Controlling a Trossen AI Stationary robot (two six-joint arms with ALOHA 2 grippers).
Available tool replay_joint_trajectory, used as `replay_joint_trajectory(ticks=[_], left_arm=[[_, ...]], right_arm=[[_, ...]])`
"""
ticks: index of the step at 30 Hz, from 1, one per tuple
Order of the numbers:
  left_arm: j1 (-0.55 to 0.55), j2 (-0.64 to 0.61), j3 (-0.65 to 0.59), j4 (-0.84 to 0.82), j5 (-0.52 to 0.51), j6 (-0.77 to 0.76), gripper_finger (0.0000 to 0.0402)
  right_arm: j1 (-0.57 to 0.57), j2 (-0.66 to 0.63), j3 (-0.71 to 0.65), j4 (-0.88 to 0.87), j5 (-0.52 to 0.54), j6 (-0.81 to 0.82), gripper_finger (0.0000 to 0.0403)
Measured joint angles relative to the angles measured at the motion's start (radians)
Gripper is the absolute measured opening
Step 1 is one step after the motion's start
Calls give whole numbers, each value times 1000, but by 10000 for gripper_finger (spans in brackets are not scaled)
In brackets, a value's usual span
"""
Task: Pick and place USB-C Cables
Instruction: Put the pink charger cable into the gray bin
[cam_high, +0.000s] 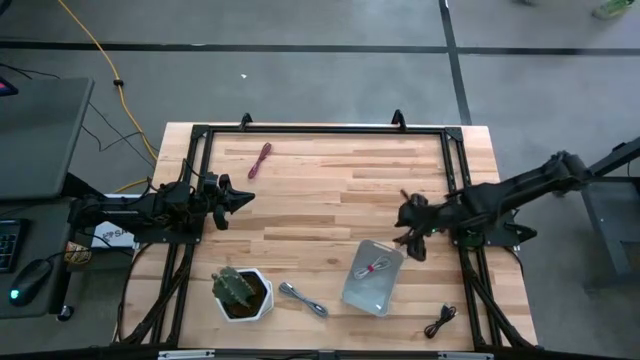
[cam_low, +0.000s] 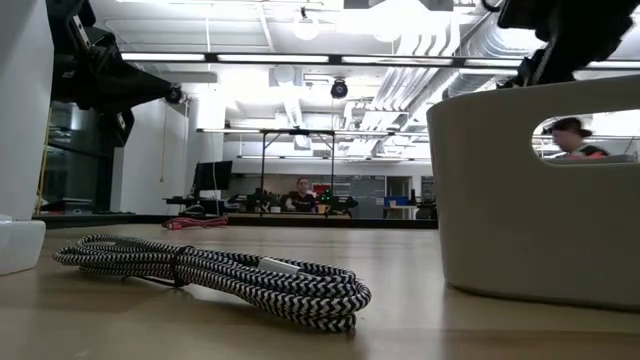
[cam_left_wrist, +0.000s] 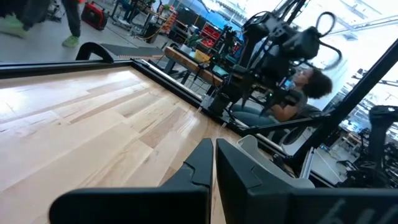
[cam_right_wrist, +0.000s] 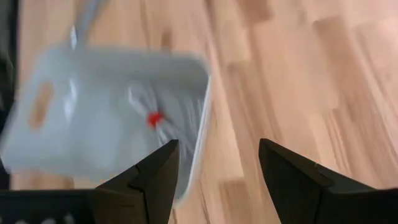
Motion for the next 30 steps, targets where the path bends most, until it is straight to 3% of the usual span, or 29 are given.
replay_joint_trajectory(ticks=[5, 10, 12, 15, 19, 30], left_arm=[[0, 0, 0, 0, 0, 1, 1], [0, 0, 0, 0, 0, 0, 1], [0, 0, 0, 0, 0, 1, 1], [0, 0, 0, 0, 0, 0, 1], [0, 0, 0, 0, 0, 0, 1], [0, 0, 0, 0, 0, 0, 1]], right_arm=[[0, -143, -138, 295, 161, 87, 210], [-16, -177, -194, 624, 301, 84, 210], [-38, -176, -189, 720, 292, 83, 210], [-78, -177, -163, 840, 192, 57, 210], [-120, -183, -107, 872, 60, -13, 210], [-127, -180, -59, 866, -1, -187, 210]])
